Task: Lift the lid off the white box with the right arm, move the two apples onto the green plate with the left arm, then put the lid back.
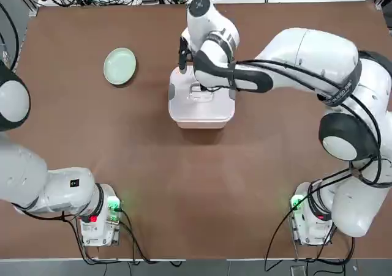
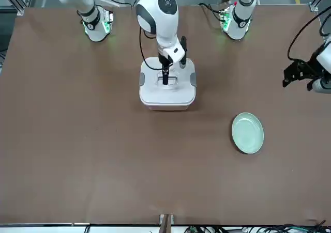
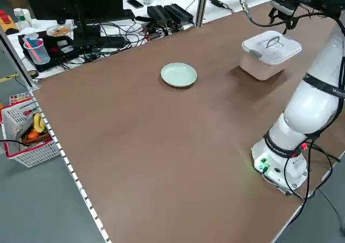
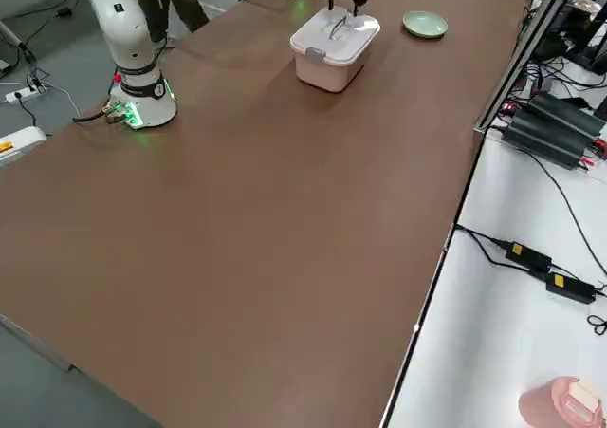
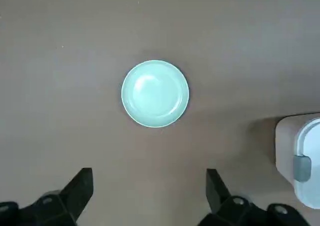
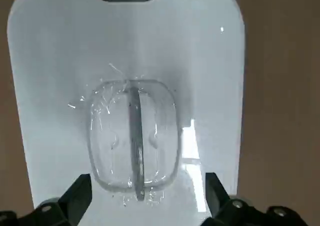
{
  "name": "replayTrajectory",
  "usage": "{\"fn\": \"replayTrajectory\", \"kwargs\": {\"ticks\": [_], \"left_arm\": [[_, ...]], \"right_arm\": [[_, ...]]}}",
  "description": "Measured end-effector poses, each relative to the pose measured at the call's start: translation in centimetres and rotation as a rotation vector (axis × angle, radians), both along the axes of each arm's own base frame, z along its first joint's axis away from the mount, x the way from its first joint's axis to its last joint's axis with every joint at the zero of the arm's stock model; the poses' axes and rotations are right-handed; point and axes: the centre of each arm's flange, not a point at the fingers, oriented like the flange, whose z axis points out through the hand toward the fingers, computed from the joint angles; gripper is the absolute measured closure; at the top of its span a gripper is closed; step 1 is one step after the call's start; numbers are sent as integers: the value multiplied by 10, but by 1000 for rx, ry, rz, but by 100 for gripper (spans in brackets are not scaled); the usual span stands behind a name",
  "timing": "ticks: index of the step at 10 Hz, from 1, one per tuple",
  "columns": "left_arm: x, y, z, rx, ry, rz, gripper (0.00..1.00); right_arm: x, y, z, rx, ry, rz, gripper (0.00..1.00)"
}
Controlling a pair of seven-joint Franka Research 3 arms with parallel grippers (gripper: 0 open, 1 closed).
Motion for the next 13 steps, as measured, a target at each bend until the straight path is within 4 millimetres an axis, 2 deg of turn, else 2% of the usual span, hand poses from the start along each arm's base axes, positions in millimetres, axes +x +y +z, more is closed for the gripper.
{"fn": "replayTrajectory", "kwargs": {"ticks": [2, 10, 13], "left_arm": [[2, 0, -6, 0, 17, 0, 0], [3, 3, -10, -1, 28, 42, 0], [2, 3, -12, 0, 41, 43, 0]], "right_arm": [[-4, 0, -8, -6, 4, -6, 0], [-2, 3, -8, -7, -90, -62, 0], [-4, 1, -29, -16, -91, -64, 0]]}}
